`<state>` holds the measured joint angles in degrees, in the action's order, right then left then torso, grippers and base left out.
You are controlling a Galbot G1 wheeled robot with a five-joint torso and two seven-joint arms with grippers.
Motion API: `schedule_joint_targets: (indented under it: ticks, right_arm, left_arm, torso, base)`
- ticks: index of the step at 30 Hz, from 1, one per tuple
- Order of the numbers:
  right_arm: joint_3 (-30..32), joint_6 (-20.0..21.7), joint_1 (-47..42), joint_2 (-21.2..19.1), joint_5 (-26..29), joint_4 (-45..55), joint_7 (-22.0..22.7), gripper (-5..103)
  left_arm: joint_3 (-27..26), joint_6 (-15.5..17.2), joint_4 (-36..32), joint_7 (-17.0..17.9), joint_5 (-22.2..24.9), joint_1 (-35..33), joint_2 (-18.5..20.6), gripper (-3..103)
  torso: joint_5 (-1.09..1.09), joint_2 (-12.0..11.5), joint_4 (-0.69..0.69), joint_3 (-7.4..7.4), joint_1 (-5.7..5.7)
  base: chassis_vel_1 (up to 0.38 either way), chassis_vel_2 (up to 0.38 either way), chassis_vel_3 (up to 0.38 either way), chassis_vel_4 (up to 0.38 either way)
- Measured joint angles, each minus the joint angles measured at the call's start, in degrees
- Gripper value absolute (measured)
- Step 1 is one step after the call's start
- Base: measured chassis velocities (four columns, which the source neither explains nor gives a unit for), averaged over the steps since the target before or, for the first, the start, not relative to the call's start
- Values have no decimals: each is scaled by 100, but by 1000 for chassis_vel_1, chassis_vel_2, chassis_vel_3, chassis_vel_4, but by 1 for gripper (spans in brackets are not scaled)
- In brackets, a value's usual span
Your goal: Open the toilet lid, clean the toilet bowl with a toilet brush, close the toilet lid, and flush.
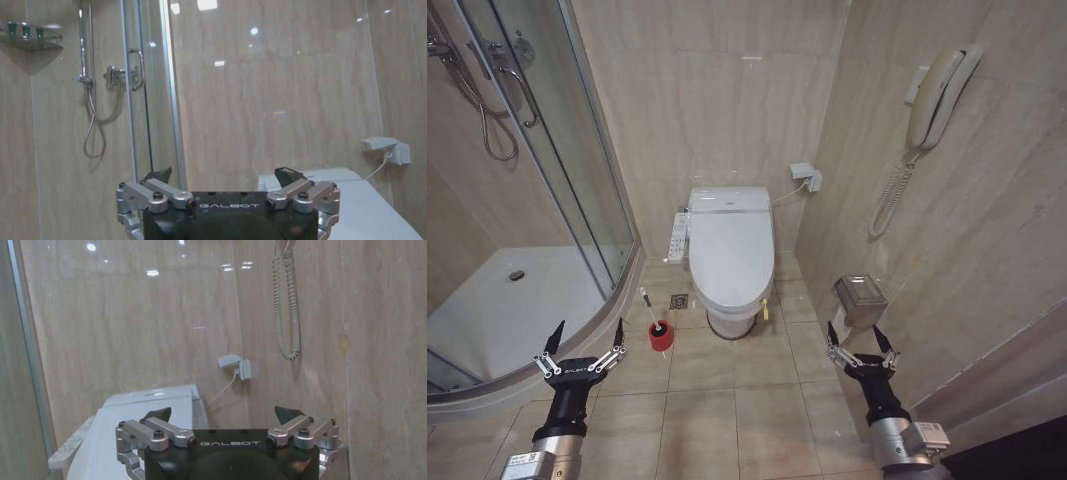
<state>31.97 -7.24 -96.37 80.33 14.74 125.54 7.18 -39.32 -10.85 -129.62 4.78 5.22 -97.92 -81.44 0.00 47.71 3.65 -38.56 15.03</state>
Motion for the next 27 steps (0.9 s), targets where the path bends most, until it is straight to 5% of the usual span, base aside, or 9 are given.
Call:
schedule_joint_targets:
  ticks: [27]
  right_arm:
    - [-24, 20, 51, 14, 15, -70, -84, 100]
  left_arm:
    - [0, 0, 0, 0, 0, 0, 0, 100]
  torso:
    - [0, 0, 0, 0, 0]
  base:
    - [0, 0, 0, 0]
